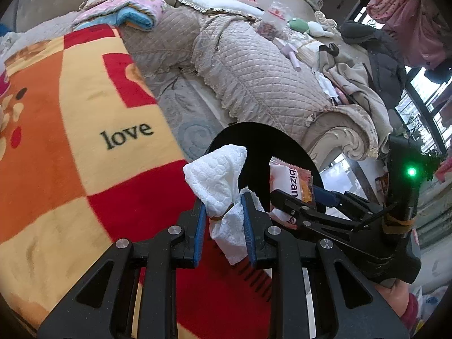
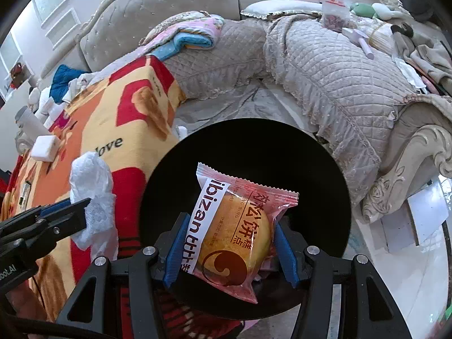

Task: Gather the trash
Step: 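Carry the white tissue and ibizan bread packet over the black bin and release both, then return both open tools to the remaining items on the blanket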

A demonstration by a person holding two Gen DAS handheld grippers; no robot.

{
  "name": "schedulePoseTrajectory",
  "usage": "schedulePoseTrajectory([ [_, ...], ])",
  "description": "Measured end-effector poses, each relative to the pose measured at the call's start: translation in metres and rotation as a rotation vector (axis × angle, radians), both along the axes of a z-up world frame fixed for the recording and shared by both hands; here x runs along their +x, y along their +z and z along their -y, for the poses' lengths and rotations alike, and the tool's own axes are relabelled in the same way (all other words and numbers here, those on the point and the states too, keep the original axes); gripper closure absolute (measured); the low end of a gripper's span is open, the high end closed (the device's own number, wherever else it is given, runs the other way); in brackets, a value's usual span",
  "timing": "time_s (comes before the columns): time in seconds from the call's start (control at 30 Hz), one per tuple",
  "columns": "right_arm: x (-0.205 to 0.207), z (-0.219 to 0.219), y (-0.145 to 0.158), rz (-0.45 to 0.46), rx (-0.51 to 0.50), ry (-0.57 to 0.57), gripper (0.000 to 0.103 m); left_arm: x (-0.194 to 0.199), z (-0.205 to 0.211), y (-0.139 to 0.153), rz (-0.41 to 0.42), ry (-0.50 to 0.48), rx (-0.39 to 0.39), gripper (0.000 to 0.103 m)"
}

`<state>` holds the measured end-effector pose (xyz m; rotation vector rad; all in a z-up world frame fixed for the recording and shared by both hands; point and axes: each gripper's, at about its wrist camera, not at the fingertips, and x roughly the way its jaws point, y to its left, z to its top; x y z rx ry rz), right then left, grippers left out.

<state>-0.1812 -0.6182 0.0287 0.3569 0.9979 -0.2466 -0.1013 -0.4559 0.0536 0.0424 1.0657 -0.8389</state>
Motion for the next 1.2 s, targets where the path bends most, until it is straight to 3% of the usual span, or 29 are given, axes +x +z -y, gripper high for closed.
schedulePoseTrajectory([
  [0.17, -0.001, 0.009, -0.003, -0.006, 0.001, -0.024, 0.047, 0.003, 0.0, -0.004, -0.031, -0.014, -0.062, 0.077],
  [0.3, -0.002, 0.015, -0.003, -0.011, -0.013, -0.06, 0.04, 0.001, 0.001, -0.004, -0.023, -0.028, -0.057, 0.048],
  [0.33, -0.002, 0.016, -0.003, -0.011, -0.008, -0.067, 0.034, 0.0, -0.001, -0.003, -0.019, -0.028, -0.072, 0.047],
  [0.57, -0.004, 0.012, -0.004, -0.019, 0.001, -0.064, 0.034, -0.001, -0.008, -0.003, -0.01, -0.02, -0.057, 0.045],
  [0.77, 0.0, -0.001, -0.002, -0.019, 0.005, -0.038, 0.034, 0.006, -0.035, -0.006, -0.015, 0.05, -0.033, 0.045],
  [1.2, 0.035, -0.08, 0.013, 0.006, -0.007, 0.113, 0.032, 0.021, -0.121, -0.01, 0.07, 0.221, 0.092, 0.045],
])
